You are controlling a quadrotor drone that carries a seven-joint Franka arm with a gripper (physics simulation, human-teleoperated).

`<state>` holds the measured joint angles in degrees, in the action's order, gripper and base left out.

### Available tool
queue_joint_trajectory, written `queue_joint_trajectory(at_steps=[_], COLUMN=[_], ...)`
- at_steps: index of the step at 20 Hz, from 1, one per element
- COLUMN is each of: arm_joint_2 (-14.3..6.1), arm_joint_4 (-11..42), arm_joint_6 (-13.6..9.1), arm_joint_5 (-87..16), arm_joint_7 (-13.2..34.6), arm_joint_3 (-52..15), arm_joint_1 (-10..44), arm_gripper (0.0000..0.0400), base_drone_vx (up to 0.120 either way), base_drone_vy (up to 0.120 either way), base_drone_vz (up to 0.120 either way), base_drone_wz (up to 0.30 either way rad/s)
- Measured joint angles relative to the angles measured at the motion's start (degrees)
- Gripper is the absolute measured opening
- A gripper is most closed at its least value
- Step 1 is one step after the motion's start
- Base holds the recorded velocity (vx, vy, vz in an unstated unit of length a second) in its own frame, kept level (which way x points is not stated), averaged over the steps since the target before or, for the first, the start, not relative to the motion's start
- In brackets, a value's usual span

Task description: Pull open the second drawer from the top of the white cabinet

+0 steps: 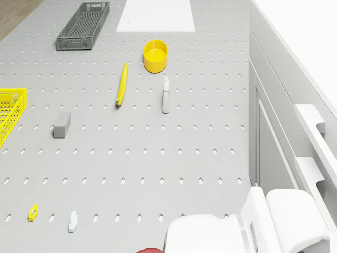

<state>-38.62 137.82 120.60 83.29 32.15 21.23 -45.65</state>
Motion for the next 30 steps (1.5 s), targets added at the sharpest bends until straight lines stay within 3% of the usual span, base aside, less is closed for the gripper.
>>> queue_joint_trajectory(at_steps=[24,25,28,30], arm_joint_2=[3.1,3.1,3.3,3.4], arm_joint_4=[-0.9,-0.9,-1.0,-1.0], arm_joint_6=[-1.6,-1.7,-2.0,-2.3], arm_joint_5=[4.6,4.7,4.9,5.1], arm_joint_7=[-1.4,-1.4,-1.4,-1.4], arm_joint_3=[-5.8,-5.9,-6.4,-6.8], arm_joint_1=[5.1,5.3,6.0,6.4], arm_gripper=[0.03,0.0284,0.0187,0.0153], base_drone_vx=[0.0,0.0,0.0,0.0], base_drone_vy=[0.0,0.0,0.0,0.0], base_drone_vz=[0.0,0.0,0.0,0.0], base_drone_wz=[0.0,0.0,0.0,0.0])
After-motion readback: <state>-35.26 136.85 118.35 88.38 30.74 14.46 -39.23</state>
